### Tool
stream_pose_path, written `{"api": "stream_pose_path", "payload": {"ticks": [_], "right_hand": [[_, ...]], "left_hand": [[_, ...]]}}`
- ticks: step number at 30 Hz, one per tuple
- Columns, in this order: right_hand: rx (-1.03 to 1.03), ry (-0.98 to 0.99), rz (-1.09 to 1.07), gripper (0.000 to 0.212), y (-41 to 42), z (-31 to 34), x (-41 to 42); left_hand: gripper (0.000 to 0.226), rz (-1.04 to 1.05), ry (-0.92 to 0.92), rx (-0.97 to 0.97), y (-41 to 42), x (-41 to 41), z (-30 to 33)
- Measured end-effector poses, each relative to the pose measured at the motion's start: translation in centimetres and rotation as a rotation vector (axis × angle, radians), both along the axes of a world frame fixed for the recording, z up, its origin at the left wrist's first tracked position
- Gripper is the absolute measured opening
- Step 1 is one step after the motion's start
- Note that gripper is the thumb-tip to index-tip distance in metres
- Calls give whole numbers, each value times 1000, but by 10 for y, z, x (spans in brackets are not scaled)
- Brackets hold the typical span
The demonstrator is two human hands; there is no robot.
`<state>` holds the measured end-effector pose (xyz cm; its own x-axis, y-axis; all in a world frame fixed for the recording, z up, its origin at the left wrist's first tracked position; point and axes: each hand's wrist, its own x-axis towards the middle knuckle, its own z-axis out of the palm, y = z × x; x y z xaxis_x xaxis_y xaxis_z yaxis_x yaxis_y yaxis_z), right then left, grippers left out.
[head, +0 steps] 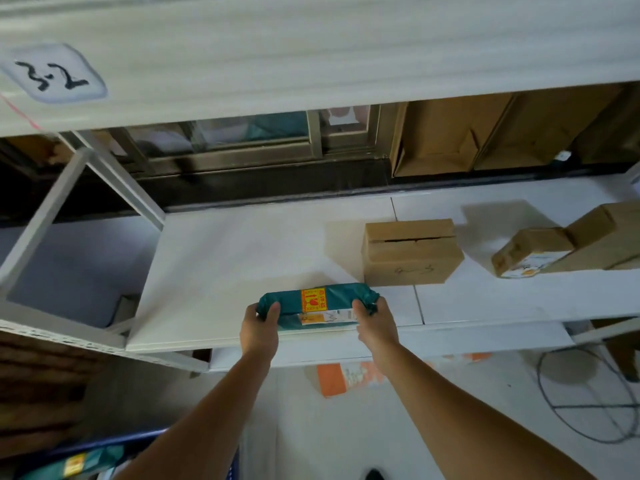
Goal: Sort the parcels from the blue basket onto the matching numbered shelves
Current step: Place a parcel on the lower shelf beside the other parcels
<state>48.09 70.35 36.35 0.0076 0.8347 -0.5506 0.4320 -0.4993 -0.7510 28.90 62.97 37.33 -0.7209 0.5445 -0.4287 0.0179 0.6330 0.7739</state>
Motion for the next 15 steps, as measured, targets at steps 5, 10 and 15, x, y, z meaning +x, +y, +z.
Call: {"api": "stream_pose_path", "payload": {"ticks": [5,10,15], "right_hand": [[-63,177,-268,35,14,-14,-16],[-108,328,-485,33,22,-16,-28],[-148,416,-638,49,33,-16,-44]], "left_hand": [[25,-4,9,19,10,-12,-8],[27,-17,27,44,22,-20,-12],[27,3,14,92,35,-25,-17]]}}
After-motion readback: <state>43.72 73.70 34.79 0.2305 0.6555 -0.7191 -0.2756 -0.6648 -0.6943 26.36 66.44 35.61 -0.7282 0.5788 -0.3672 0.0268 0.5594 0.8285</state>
